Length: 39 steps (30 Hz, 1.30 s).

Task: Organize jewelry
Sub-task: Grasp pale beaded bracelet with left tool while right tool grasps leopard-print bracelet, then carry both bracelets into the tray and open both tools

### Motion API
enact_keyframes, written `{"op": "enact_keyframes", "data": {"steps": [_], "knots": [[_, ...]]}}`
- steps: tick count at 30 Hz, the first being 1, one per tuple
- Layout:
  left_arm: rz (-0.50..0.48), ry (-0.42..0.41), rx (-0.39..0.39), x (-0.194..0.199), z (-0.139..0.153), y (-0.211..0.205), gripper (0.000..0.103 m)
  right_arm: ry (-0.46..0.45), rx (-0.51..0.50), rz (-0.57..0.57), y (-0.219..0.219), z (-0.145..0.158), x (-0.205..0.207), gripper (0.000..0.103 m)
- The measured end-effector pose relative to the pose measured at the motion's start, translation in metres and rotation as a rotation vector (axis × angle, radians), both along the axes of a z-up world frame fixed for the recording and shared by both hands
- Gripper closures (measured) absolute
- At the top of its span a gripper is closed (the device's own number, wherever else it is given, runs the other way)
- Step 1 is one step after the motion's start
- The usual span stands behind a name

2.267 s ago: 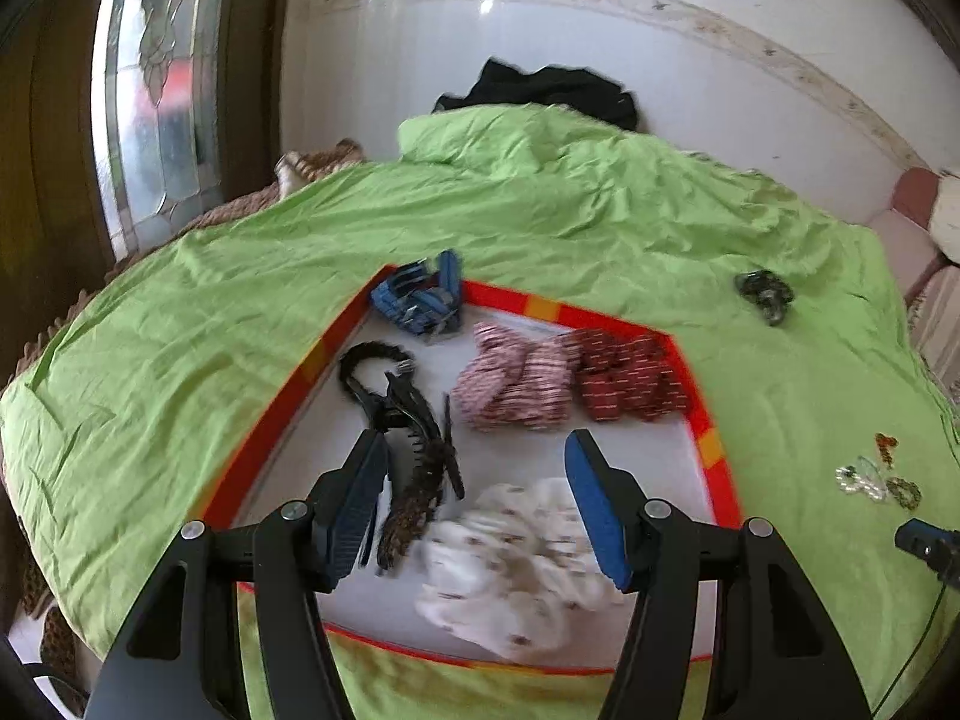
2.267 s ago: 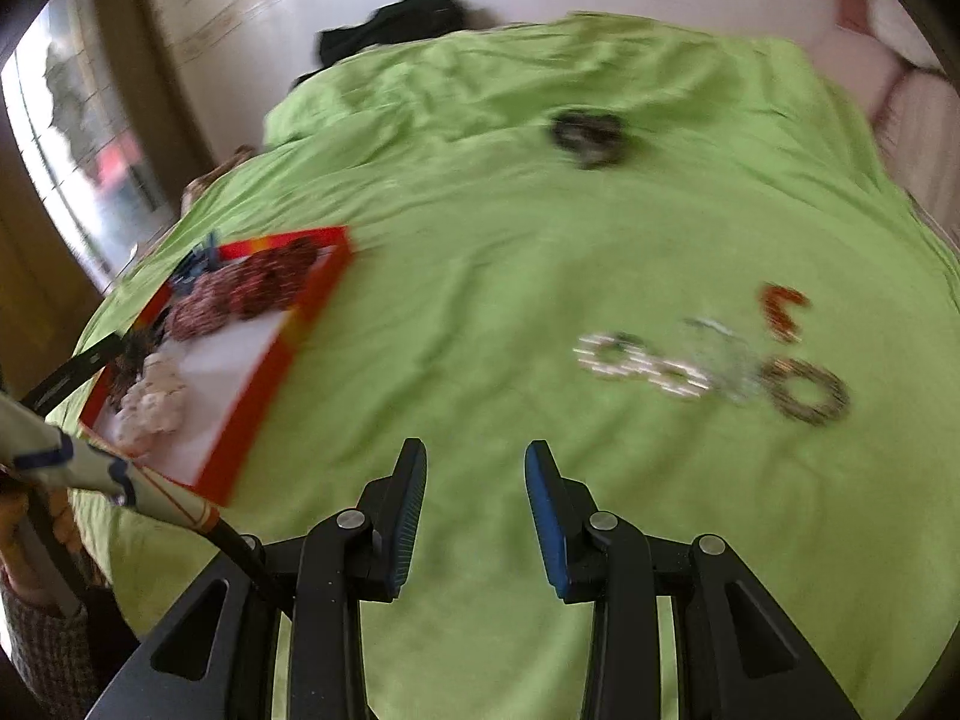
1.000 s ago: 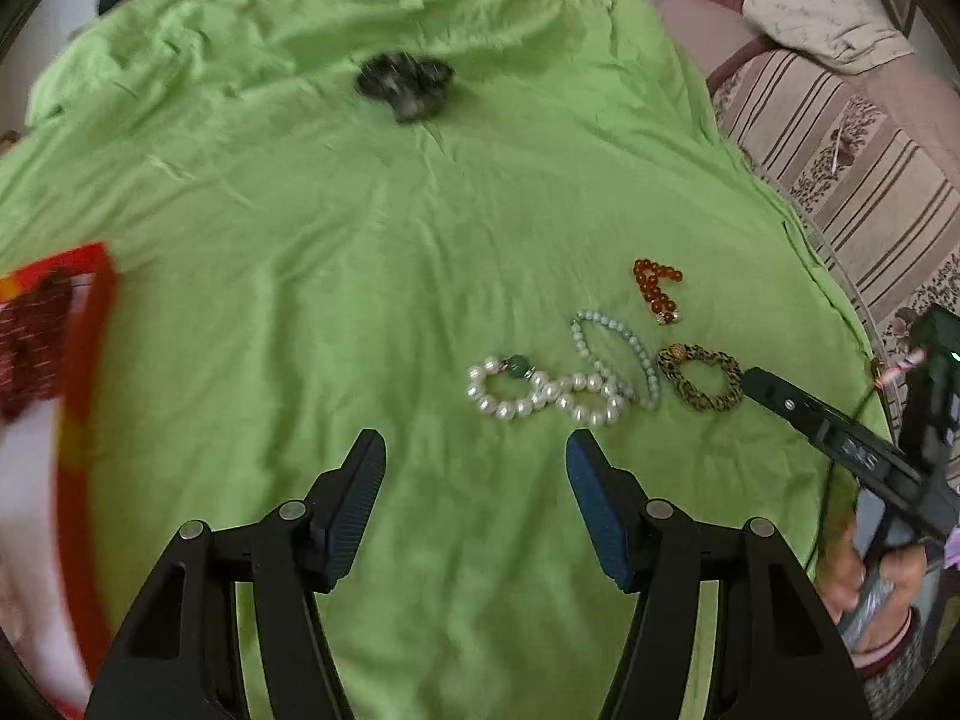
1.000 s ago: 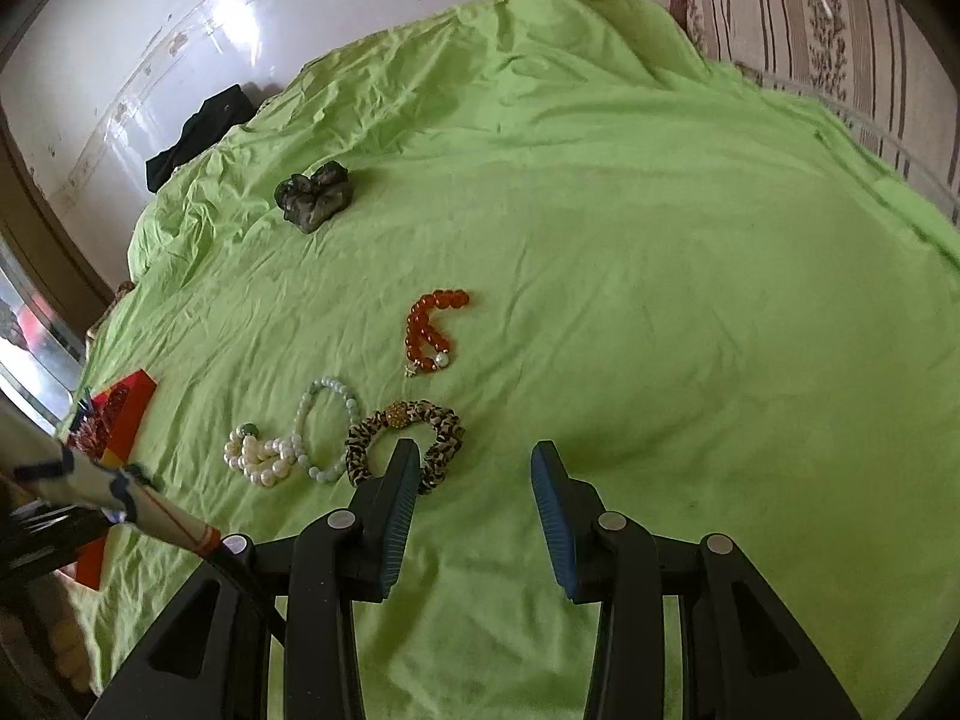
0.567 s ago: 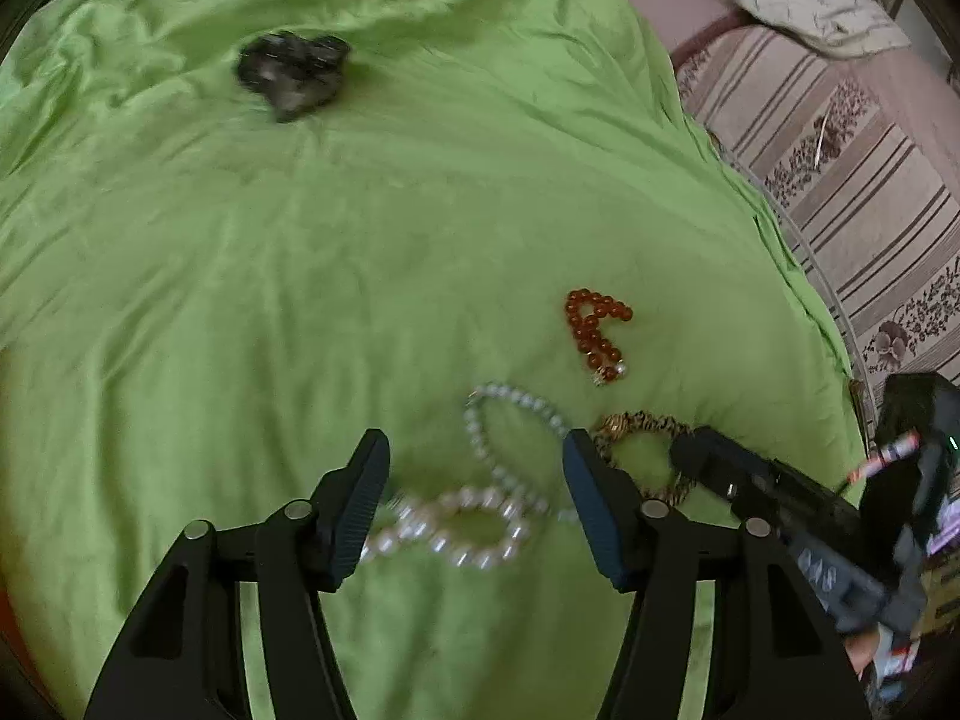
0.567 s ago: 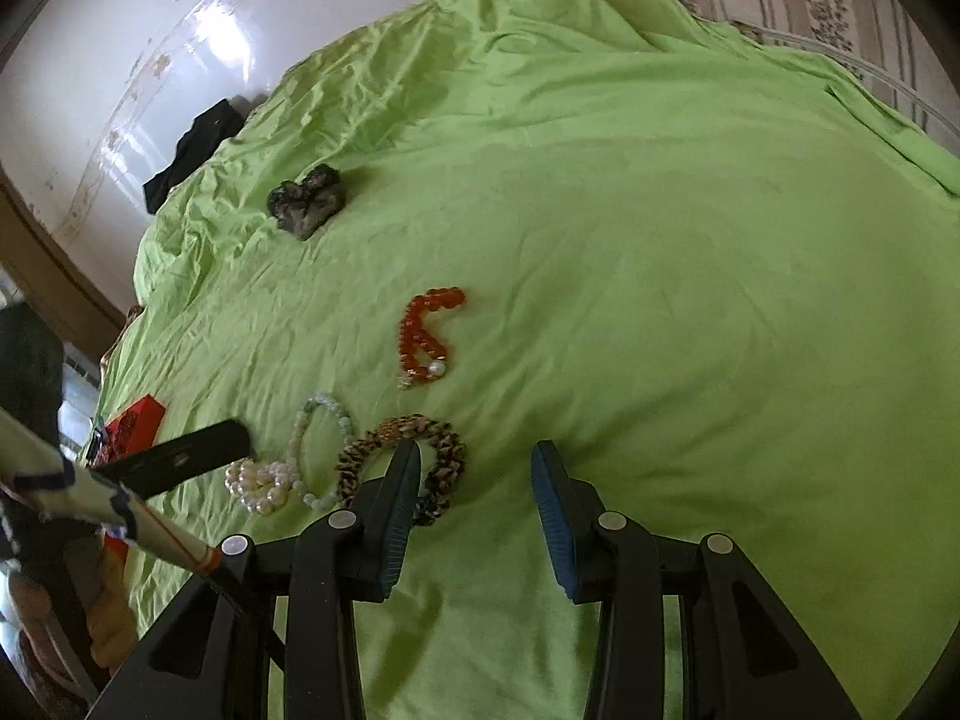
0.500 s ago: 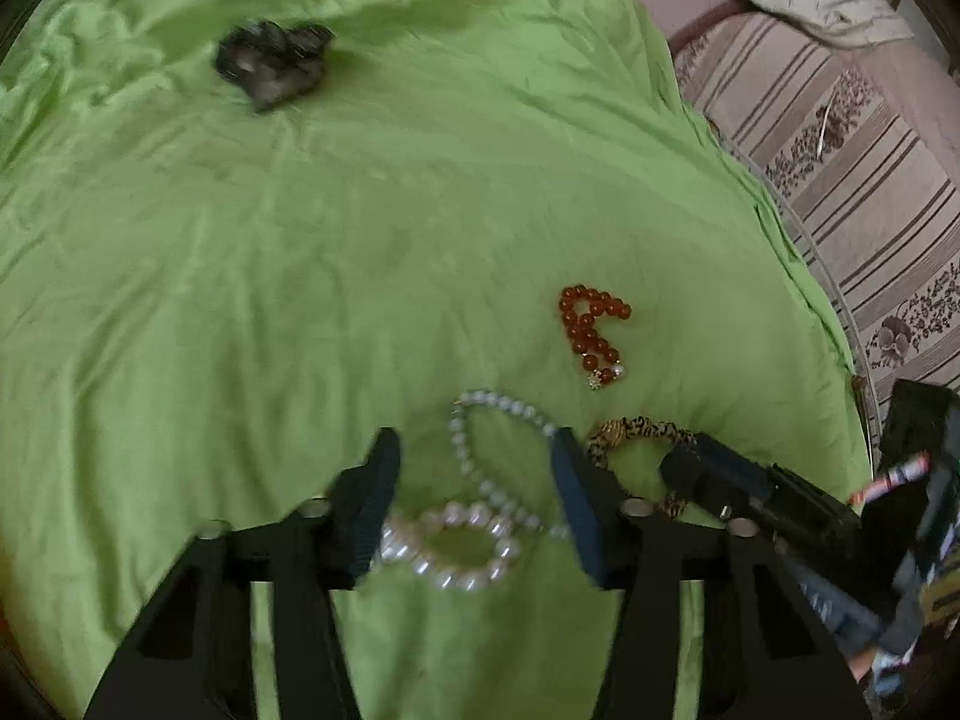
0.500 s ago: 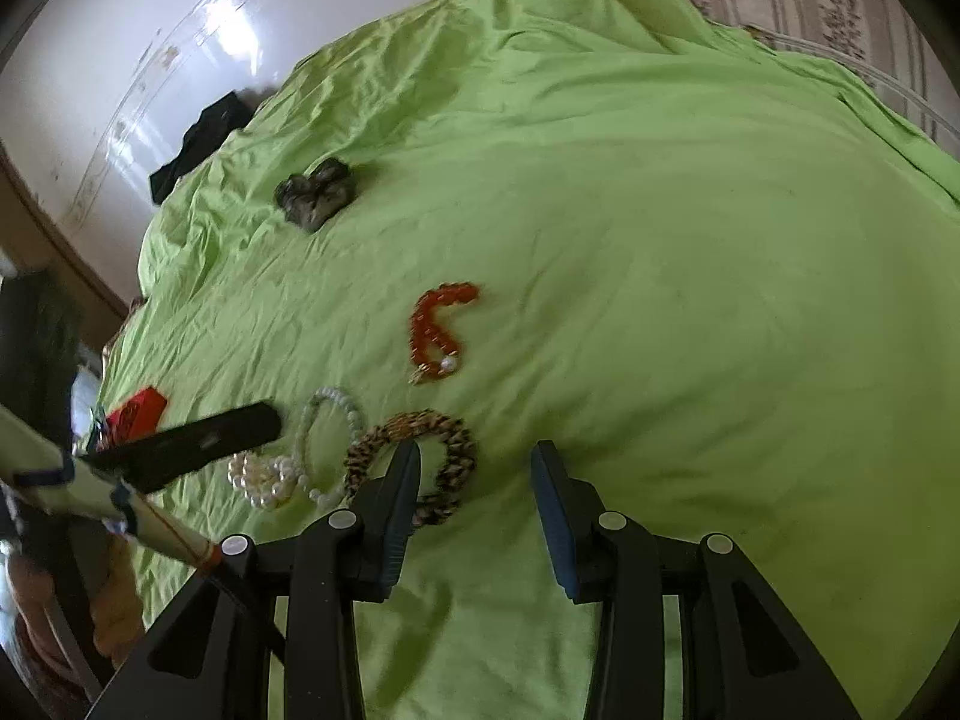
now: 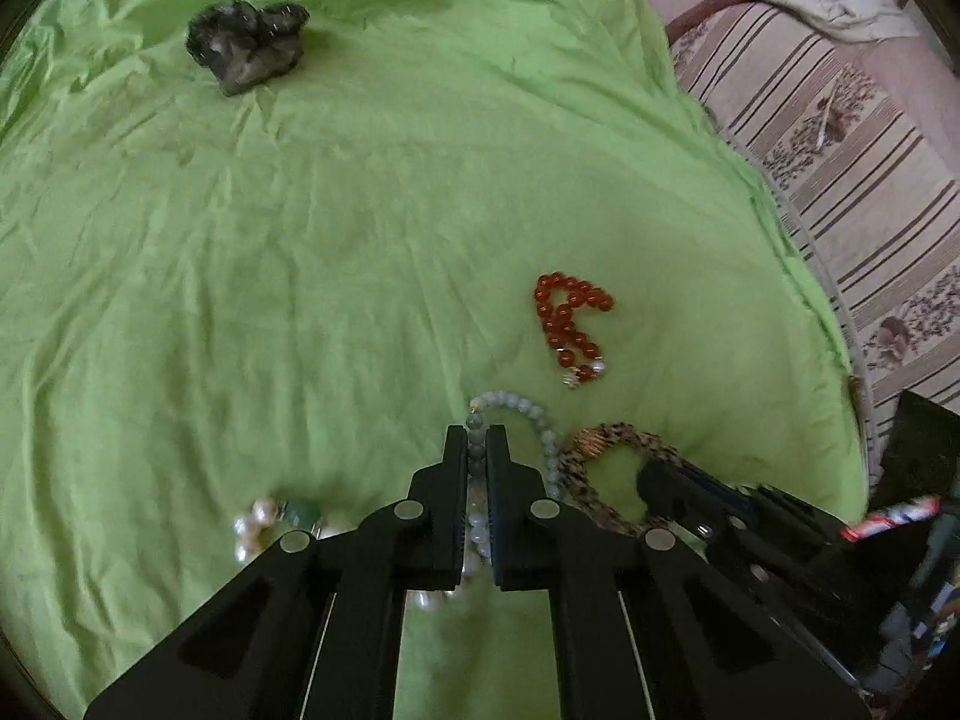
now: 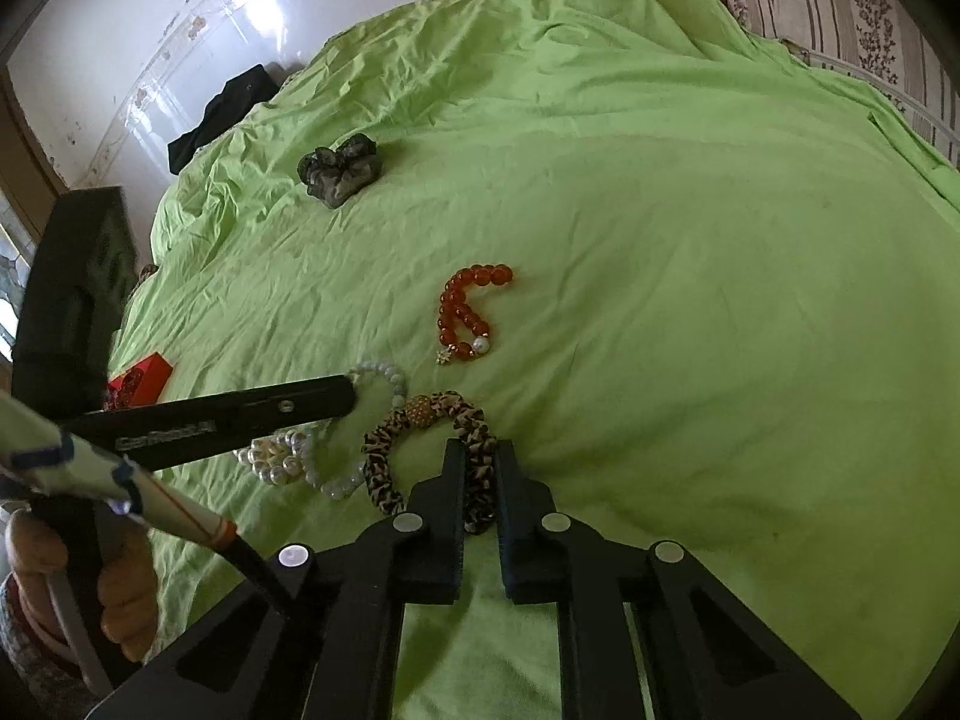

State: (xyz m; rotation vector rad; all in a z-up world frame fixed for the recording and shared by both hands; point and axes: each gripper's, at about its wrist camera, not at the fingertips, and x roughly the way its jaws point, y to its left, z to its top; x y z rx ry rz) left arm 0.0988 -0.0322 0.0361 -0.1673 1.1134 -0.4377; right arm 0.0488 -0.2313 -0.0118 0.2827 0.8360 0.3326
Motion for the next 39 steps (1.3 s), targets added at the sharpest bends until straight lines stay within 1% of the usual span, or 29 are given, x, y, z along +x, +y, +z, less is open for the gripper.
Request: {"op": "enact_keyframes", "data": {"steps": [3,8,13,18,25,28,32,36,39], "knots": [[0.007,-0.034,-0.025,-0.016,0.019,0.01,0.098,-0.016,-0.006,-0.006,0.0,0.004,-0.003,0.094],[0.016,-0.125,-0.045,-0.052,0.059,0.031,0.098,-0.032,0.006,-0.008,-0.001,0.011,-0.009,0.094],[0.029,-0.207,-0.04,-0.087,0.093,0.052,0.098,-0.055,0.016,-0.015,-0.001,0.021,-0.02,0.094],[0.062,-0.264,-0.032,-0.116,0.113,0.082,0.098,-0.073,0.008,-0.005,0.009,0.028,-0.035,0.094],[0.133,-0.333,0.016,-0.147,0.119,0.128,0.098,-0.099,-0.059,-0.005,0.04,0.029,-0.061,0.094],[0.169,-0.33,0.004,-0.155,0.116,0.154,0.098,-0.093,-0.075,-0.014,0.05,0.027,-0.068,0.094],[0.22,-0.33,-0.01,-0.163,0.11,0.189,0.098,-0.074,-0.068,-0.022,0.059,0.026,-0.076,0.094],[0.269,-0.333,-0.026,-0.167,0.107,0.223,0.098,-0.072,-0.07,-0.024,0.073,0.032,-0.086,0.094],[0.303,-0.344,-0.035,-0.167,0.109,0.245,0.098,-0.08,-0.081,0.0,0.091,0.042,-0.091,0.094]]}}
